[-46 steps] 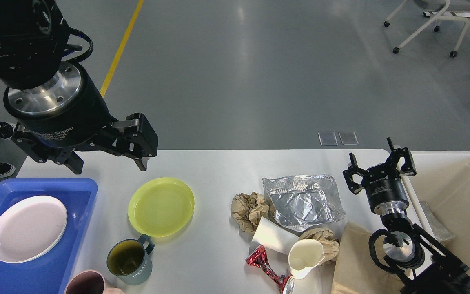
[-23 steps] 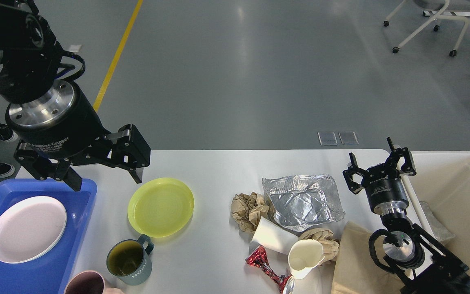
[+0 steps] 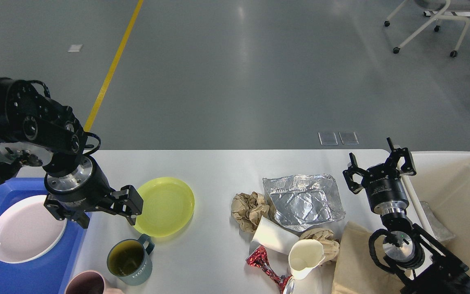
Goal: Tidy desktop
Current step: 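Lower the left gripper onto the dark green mug handle, then grasp the dark green mug and lift it with the left gripper, then lower the green mug into the blue tray corner and release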
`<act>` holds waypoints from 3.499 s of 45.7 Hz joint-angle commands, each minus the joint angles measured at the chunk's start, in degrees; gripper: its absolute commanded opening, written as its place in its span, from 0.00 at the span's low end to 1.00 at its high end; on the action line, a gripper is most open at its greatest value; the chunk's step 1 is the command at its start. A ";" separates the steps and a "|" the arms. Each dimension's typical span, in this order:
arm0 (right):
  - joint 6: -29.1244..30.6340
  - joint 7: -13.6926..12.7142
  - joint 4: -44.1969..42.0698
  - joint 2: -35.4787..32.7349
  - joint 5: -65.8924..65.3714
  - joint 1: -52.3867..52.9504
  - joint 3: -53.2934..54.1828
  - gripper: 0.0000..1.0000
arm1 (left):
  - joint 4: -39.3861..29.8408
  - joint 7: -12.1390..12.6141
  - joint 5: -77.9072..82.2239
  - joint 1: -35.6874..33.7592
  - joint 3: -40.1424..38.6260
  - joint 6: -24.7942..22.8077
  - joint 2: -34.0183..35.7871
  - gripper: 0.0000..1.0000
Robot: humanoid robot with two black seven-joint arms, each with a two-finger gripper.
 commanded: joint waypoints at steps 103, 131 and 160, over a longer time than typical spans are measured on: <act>-0.06 0.00 0.00 0.09 -0.01 0.00 0.00 1.00 | 5.45 -0.08 9.00 -2.52 1.31 -11.16 4.02 0.00; 0.03 0.00 0.00 0.00 0.08 0.00 0.00 1.00 | -4.05 -3.42 5.75 -22.66 8.96 -19.79 4.02 0.00; -0.06 0.00 0.00 0.00 0.17 0.00 0.00 1.00 | 17.91 -1.05 22.44 8.70 2.64 -12.93 33.98 0.00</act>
